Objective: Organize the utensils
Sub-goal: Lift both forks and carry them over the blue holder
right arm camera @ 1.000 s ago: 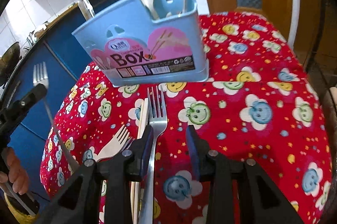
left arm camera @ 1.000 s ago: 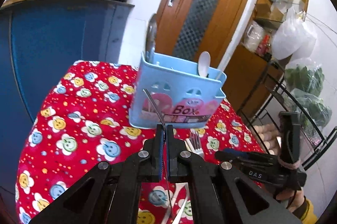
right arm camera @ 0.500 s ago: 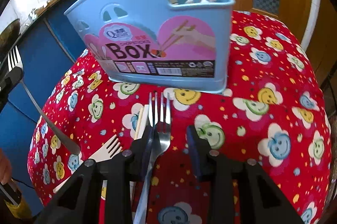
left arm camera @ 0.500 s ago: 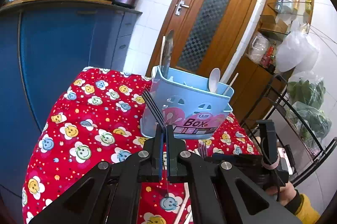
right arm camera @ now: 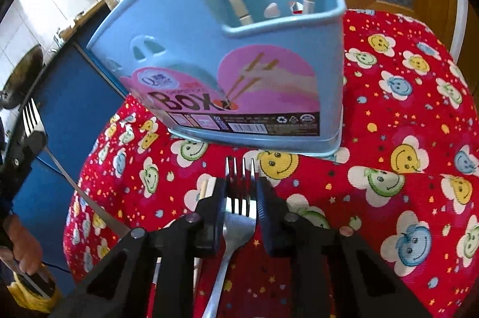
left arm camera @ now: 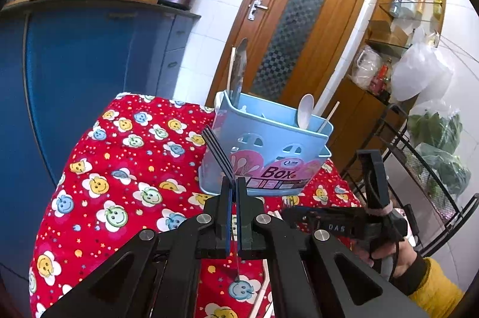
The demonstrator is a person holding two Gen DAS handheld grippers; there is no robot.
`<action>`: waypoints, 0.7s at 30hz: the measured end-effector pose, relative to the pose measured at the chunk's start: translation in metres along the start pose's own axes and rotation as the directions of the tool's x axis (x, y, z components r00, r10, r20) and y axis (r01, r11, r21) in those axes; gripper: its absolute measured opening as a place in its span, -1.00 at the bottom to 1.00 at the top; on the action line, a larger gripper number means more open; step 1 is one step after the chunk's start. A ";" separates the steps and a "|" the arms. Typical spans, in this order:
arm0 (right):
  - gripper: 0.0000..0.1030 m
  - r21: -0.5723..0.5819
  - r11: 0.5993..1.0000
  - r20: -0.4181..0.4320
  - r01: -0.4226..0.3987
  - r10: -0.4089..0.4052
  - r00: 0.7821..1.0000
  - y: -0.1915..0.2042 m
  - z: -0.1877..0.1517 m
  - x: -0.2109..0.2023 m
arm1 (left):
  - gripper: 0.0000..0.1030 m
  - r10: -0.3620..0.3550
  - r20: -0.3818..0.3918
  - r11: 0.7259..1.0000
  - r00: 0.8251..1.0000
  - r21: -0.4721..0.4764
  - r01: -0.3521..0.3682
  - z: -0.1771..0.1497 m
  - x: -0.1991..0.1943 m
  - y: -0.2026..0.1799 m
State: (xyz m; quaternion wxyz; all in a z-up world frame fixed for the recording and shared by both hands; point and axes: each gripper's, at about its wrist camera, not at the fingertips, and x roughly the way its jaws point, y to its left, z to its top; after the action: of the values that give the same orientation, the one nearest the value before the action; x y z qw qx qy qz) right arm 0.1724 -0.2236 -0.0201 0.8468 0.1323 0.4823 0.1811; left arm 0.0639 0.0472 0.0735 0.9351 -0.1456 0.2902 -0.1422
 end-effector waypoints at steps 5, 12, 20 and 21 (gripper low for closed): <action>-0.83 0.007 1.000 0.053 0.003 -0.004 0.999 0.003 -0.009 -0.016 | -0.97 0.000 0.005 1.000 1.000 0.010 0.000 0.000 -0.001 -0.003; -0.89 -0.036 0.997 0.171 0.067 -0.060 0.983 0.019 -0.024 -0.059 | -0.97 -0.013 0.013 1.000 1.000 0.020 0.013 -0.002 -0.005 -0.009; -0.91 -0.086 0.980 0.341 0.182 -0.143 0.929 0.050 -0.034 -0.111 | -0.97 -0.025 0.039 0.999 0.999 0.036 0.024 0.001 -0.016 -0.016; -0.91 -0.087 0.977 0.361 0.197 -0.154 0.920 0.053 -0.035 -0.115 | -0.97 -0.026 0.044 0.999 0.999 0.040 0.024 0.002 -0.017 -0.018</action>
State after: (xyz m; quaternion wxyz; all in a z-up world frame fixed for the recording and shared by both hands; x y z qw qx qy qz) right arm 0.0786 -0.2241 0.0724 0.9386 0.0672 0.3210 0.1068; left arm 0.0482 0.0375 0.0903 0.9422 -0.1336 0.2647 -0.1562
